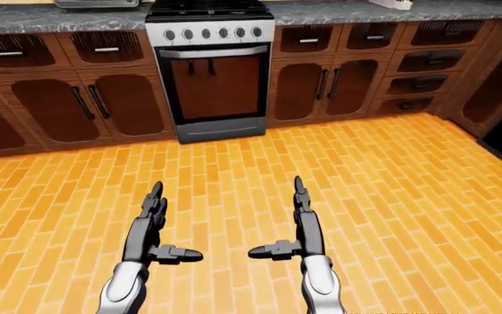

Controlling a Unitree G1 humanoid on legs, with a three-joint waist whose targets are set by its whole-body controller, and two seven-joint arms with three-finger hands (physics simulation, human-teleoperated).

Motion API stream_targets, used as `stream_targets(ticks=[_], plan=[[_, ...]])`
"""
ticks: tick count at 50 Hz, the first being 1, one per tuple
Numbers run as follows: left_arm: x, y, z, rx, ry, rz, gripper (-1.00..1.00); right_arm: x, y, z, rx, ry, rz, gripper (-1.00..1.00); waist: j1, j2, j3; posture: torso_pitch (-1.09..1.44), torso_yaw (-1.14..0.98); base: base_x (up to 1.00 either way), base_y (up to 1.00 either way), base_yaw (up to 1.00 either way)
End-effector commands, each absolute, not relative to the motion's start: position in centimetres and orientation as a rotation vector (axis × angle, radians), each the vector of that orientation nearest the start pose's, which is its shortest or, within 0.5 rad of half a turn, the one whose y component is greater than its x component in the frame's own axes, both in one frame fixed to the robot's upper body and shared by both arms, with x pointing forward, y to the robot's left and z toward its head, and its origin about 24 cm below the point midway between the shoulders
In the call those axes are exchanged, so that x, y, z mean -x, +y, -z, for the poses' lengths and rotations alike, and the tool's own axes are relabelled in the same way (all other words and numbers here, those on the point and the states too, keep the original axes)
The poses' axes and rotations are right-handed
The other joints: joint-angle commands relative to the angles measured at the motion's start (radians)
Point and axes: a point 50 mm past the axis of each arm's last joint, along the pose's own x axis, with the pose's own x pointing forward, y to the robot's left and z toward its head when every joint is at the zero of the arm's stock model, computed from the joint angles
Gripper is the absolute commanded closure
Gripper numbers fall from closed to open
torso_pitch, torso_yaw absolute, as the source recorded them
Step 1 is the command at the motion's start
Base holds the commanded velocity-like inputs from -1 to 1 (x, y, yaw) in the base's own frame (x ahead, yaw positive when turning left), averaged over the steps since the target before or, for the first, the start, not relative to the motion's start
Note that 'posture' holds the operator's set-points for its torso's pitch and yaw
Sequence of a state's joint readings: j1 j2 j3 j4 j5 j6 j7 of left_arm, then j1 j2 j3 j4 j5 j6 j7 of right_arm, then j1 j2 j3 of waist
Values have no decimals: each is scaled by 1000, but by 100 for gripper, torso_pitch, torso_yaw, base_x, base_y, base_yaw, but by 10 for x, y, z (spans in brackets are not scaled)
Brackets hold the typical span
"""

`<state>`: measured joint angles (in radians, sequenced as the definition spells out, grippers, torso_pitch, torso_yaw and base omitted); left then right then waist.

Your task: Navigate to the stove.

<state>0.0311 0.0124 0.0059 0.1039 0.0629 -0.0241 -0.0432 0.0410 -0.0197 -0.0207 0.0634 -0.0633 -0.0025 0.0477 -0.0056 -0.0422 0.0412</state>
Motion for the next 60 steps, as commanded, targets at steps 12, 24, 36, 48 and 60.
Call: stream_targets(ticks=[12, 24, 36, 48, 60], plan=[[-251, 159, -32, -85, 7, 5, -100, -250, -150, -37, 75, 2, -49, -100, 0, 15, -14, 0, 0, 15, -19, 0], [-250, 159, -31, -93, 10, 8, -100, -250, -150, -37, 77, 0, -50, -100, 15, 80, -7, 0, 0, 9, -2, 0], [-249, 159, -32, -95, 11, 10, -100, -250, -150, -37, 79, 2, -49, -100, 8, -9, -25, 0, 0, 17, -4, 0], [-250, 158, -31, -96, 12, 10, -100, -250, -150, -37, 82, 4, -49, -100, 0, 154, -32, 0, 0, 17, -3, 0], [-250, 158, -31, -96, 11, 10, -100, -250, -149, -36, 85, 3, -50, -100, 24, -11, -25, 0, 0, 17, -1, 0]])
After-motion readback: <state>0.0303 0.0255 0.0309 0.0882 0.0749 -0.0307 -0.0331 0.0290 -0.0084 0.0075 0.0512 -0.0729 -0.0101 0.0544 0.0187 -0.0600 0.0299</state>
